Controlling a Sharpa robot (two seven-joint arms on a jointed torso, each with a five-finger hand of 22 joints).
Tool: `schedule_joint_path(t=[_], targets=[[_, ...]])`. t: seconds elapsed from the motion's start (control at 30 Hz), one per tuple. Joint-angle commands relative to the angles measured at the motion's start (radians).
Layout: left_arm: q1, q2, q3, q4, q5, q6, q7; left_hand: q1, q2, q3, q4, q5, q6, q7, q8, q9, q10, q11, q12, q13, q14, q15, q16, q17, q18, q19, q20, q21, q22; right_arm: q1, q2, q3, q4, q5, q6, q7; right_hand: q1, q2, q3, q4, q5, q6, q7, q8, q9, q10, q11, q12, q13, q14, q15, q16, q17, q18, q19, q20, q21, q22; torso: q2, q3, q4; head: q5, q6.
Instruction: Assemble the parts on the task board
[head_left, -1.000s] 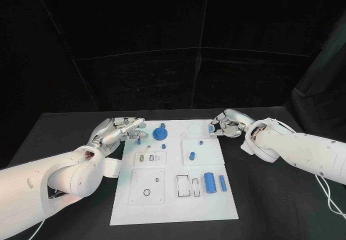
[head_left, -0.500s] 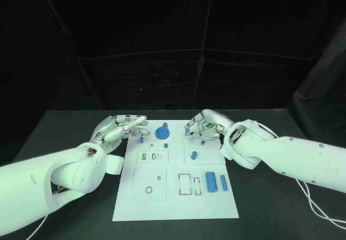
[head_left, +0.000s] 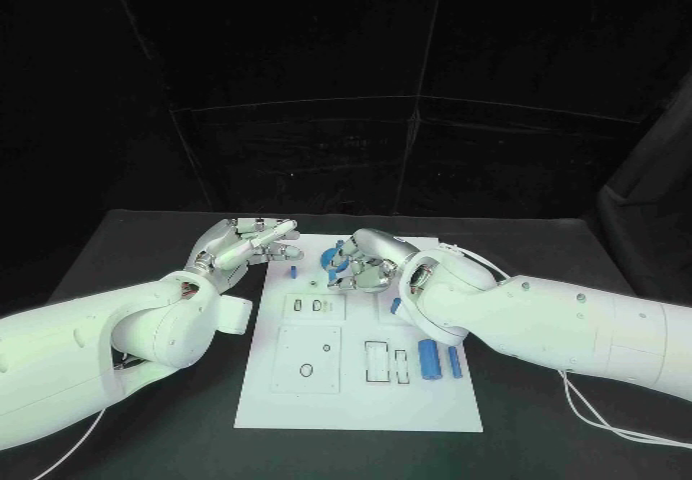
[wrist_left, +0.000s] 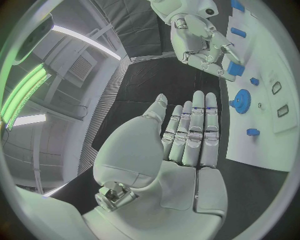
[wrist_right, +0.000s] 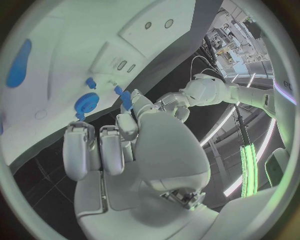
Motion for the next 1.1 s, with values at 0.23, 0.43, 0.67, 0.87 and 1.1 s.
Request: schedule_joint_path(t=[0.23,0.43,0.67,0.87,1.1], targets=[[0.005,0.004,0.001,-0.004,0.006,0.001,0.015,0.000,0.007,-0.002,-0.007,0.000,0.007,0.001,-0.006,-0.001,0.009,0.001,-0.004,-0.001,0.007,0.002,-0.008,0.002,0.007,0.007,0.003,-0.003,-0.002,-0.012,0.056,-0.016,-0.043,-0.121,0.057,-0.062,-0.014,-0.003,0.018,0.007,0.006,0.019,-0.010,0.004,0.001,-0.011,-0.001,-0.014,-0.009,0.065,-0.005,-0.008,0.083,-0.013,0.001,-0.002,0.000,0.087,0.001,0.0026,0.0000,0.011,-0.011],[0.005,0.005,0.001,-0.005,0.007,0.001,0.015,0.000,0.007,-0.002,-0.007,0.000,0.007,0.001,-0.006,-0.001,0.009,0.001,-0.004,-0.001,0.007,0.002,-0.008,0.002,0.007,0.007,0.003,-0.003,-0.002,-0.022,0.071,-0.018,-0.056,-0.150,0.071,-0.069,-0.016,-0.005,0.019,0.006,0.006,0.020,-0.010,0.004,0.002,-0.014,-0.001,-0.019,-0.012,0.065,-0.005,-0.009,0.082,-0.013,0.000,-0.002,-0.001,0.087,0.001,0.0027,0.0000,0.015,-0.016],[0.005,0.007,0.001,-0.007,0.007,0.003,0.014,0.000,0.007,-0.002,-0.007,0.000,0.007,0.001,-0.006,-0.001,0.009,0.001,-0.004,-0.001,0.007,0.002,-0.008,0.002,0.007,0.007,0.003,-0.003,-0.002,-0.028,0.078,-0.018,-0.060,-0.169,0.075,-0.070,-0.017,-0.006,0.021,0.005,0.007,0.021,-0.010,0.004,0.002,-0.014,-0.001,-0.019,-0.013,0.065,-0.005,-0.009,0.082,-0.013,0.000,-0.002,-0.001,0.087,0.001,0.0033,-0.0007,0.018,-0.020],[0.005,0.009,0.001,-0.009,0.007,0.005,0.013,0.000,0.007,-0.002,-0.007,0.000,0.007,0.001,-0.006,-0.001,0.009,0.001,-0.004,-0.001,0.007,0.002,-0.008,0.002,0.007,0.007,0.003,-0.003,-0.002,-0.031,0.082,-0.018,-0.066,-0.176,0.090,-0.072,-0.017,-0.006,0.021,0.005,0.007,0.021,-0.010,0.004,0.002,-0.014,-0.001,-0.019,-0.013,0.065,-0.005,-0.009,0.082,-0.013,0.000,-0.002,-0.001,0.087,0.001,0.0025,-0.0004,0.018,-0.024],[0.005,0.010,0.001,-0.010,0.007,0.006,0.011,0.000,0.007,-0.002,-0.007,0.000,0.007,0.001,-0.006,-0.001,0.009,0.001,-0.004,-0.001,0.007,0.002,-0.008,0.002,0.007,0.007,0.003,-0.003,-0.002,-0.033,0.086,-0.019,-0.073,-0.184,0.111,-0.074,-0.020,-0.009,0.022,0.004,0.008,0.022,-0.010,0.004,0.002,-0.016,-0.001,-0.022,-0.014,0.065,-0.005,-0.009,0.081,-0.012,-0.002,-0.002,-0.002,0.084,0.000,0.0029,-0.0013,0.021,-0.028]])
